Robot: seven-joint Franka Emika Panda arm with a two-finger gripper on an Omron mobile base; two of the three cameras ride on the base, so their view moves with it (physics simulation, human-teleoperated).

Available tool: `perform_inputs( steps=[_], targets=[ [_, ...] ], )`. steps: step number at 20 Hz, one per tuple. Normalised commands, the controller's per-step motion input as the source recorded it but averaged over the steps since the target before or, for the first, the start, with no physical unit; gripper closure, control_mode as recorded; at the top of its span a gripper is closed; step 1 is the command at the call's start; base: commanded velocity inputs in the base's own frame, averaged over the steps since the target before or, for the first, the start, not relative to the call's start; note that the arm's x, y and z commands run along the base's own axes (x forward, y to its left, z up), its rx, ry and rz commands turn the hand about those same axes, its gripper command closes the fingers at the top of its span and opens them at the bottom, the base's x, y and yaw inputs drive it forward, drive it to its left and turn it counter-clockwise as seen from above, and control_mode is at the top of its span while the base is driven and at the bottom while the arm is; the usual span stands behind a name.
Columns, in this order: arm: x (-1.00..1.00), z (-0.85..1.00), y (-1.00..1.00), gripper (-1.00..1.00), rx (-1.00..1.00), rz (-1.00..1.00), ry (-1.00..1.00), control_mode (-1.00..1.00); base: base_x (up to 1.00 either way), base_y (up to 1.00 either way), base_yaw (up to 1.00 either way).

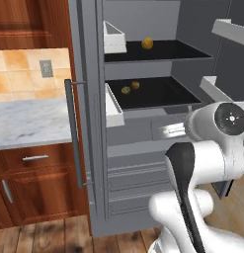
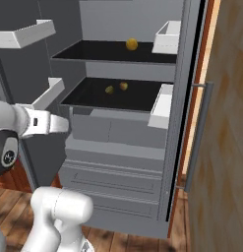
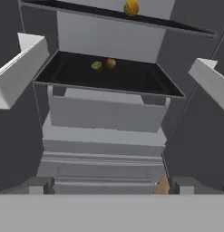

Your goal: Place the kiwi in the correct fridge rack based on whether it is a fruit or vegetable. Finally, close the fridge door.

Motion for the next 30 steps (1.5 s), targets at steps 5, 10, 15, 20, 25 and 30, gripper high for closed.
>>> perform_inputs(
  steps=[5,10,15,20,25,30],
  targets=[
    [-0.43,0.00,1.00,-1.00,-0.18,0.07,-0.43,-1.00,0.00,0.00,0.00],
    [-0.23,-0.13,1.00,-1.00,-0.07,0.03,-0.48,-1.00,0.00,0.00,0.00],
    [0.00,-0.25,1.00,-1.00,0.00,-0.04,-0.42,-1.00,0.00,0.00,0.00],
    [0.27,-0.16,1.00,-1.00,-0.01,-0.19,-0.23,-1.00,0.00,0.00,0.00],
    [0.24,-0.06,0.39,-1.00,0.00,-0.13,-0.04,-1.00,0.00,0.00,0.00],
    [0.14,-0.40,0.14,-1.00,0.03,-0.03,0.00,-1.00,0.00,0.00,0.00]
  ],
)
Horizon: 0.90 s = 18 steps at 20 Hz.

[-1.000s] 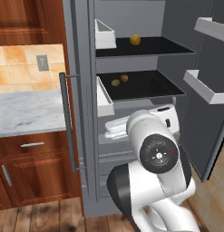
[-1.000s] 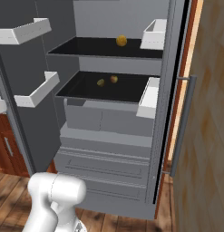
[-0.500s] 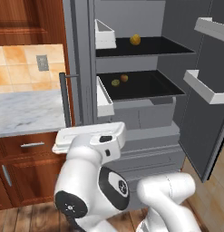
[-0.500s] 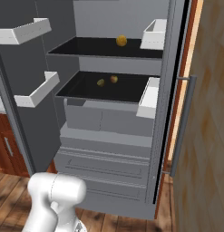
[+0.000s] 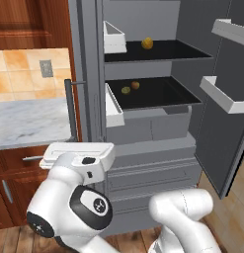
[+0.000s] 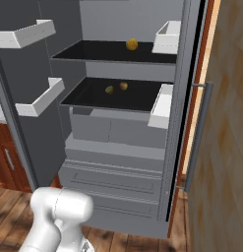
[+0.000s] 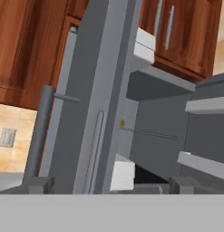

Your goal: Place the kiwi in the correct fridge rack based on whether it is a fruit or vegetable. Finally, close the fridge door.

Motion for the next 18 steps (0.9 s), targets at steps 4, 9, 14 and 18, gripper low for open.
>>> perform_inputs(
  steps=[4,9,14,18],
  targets=[
    [0.43,-0.09,0.34,-1.00,0.00,-0.18,0.00,-1.00,0.00,0.00,0.00],
    [0.72,-0.14,0.26,-1.00,0.00,-0.24,0.00,-1.00,0.00,0.00,0.00],
    [0.46,-0.18,0.25,-1.00,0.00,-0.16,0.00,-1.00,0.00,0.00,0.00],
    [0.45,-0.20,0.19,-1.00,0.00,-0.12,0.00,-1.00,0.00,0.00,0.00]
  ],
)
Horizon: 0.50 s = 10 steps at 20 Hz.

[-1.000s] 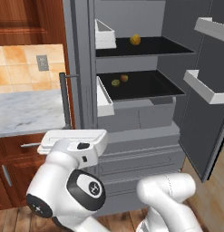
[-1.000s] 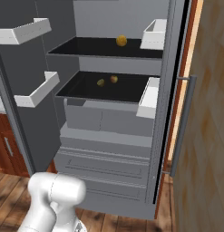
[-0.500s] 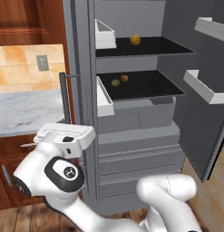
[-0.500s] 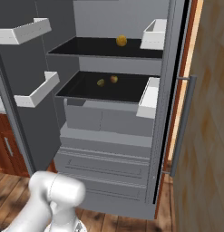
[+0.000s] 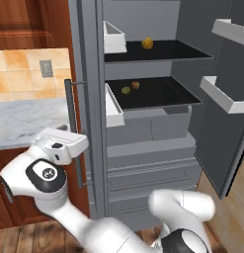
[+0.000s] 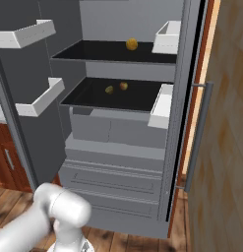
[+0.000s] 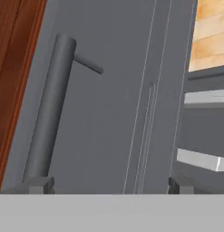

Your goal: Place the kiwi in the correct fridge rack based on whether it is a fruit or vegetable. Finally, close the fridge door.

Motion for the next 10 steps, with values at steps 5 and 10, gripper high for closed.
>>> perform_inputs(
  steps=[5,10],
  targets=[
    [0.38,-0.14,0.12,-1.00,0.00,-0.09,0.00,-1.00,0.00,0.00,0.00],
    [0.47,-0.05,0.00,-1.00,0.00,-0.05,0.00,-1.00,0.00,0.00,0.00]
  ],
)
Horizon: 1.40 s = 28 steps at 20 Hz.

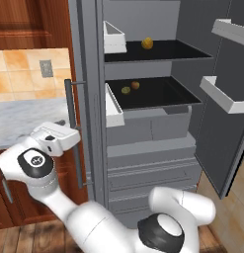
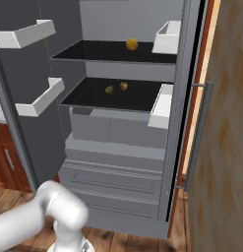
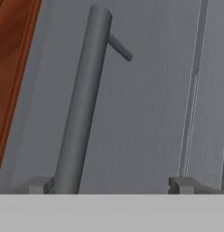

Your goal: Place the kiwi in the correct fridge rack based on whether it is a fruit or vegetable. Finally, close the fridge door.

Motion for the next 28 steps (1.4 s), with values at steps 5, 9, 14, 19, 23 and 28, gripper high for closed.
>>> perform_inputs(
  steps=[5,9,14,19,23,28],
  targets=[
    [0.38,-0.04,-0.03,-1.00,0.00,-0.03,0.00,-1.00,0.00,0.00,0.00],
    [0.24,0.00,-0.13,-1.00,0.00,0.00,0.00,-1.00,0.00,0.00,0.00],
    [0.12,0.00,-0.37,-1.00,0.00,0.00,0.00,-1.00,0.00,0.00,0.00],
    [0.12,0.00,-0.46,-1.00,0.00,0.00,-0.03,-1.00,0.00,0.00,0.00],
    [0.16,0.00,-0.62,-1.00,0.00,0.00,-0.07,-1.00,0.00,0.00,0.00],
    [0.34,0.00,-0.69,-1.00,0.00,0.00,-0.07,-1.00,0.00,0.00,0.00]
  ],
)
